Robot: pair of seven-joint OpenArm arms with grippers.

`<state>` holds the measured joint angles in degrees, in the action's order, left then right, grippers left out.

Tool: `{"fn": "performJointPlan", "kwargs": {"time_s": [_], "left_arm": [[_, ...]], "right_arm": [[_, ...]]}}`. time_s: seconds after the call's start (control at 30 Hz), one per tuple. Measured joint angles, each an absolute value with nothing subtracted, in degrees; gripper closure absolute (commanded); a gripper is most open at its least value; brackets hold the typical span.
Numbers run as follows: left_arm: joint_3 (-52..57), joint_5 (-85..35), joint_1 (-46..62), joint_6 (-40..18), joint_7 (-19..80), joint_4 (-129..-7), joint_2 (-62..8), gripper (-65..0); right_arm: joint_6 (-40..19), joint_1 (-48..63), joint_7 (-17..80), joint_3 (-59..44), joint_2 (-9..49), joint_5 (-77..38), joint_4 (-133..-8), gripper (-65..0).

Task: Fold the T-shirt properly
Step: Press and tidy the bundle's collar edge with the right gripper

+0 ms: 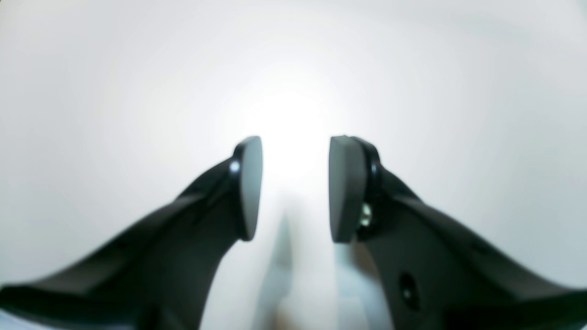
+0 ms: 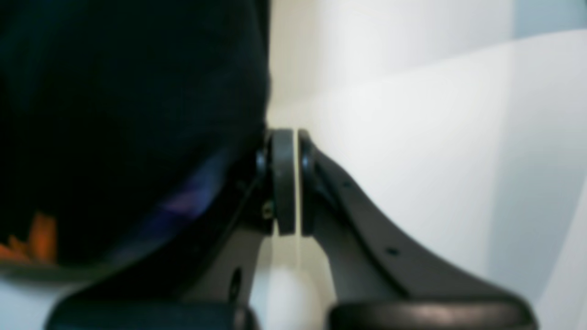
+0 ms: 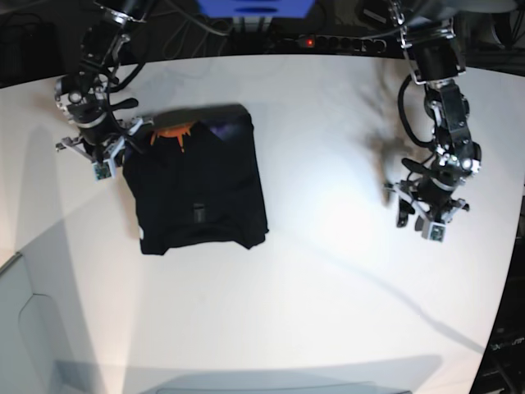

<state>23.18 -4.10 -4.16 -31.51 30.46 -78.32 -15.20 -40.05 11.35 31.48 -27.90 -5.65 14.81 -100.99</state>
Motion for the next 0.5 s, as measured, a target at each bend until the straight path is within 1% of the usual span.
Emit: {"fn": "performJointPlan", "kwargs": {"time_s": [0.27,0.4,0.5], "left_arm": [[25.4,-4.1,-2.3,-31.5,30.5,-80.8,-15.2,-23.4],[25.3,-4.6,-2.7,-31.5,31.1,-82.6,-15.2,-23.4],[25.4,-4.4,-2.5,-31.5,34.1,-83.2,-15.2,-23.4]], "right_arm": [[-40.1,15.0,31.7,-28.4,-9.1,15.1,-109.5,0.0],[-40.1,17.3,31.2,-27.0,-9.0,11.1,-115.9,0.0],[-40.1,17.5,31.1,-25.5,-9.1,10.5,-114.9,0.0]]}}
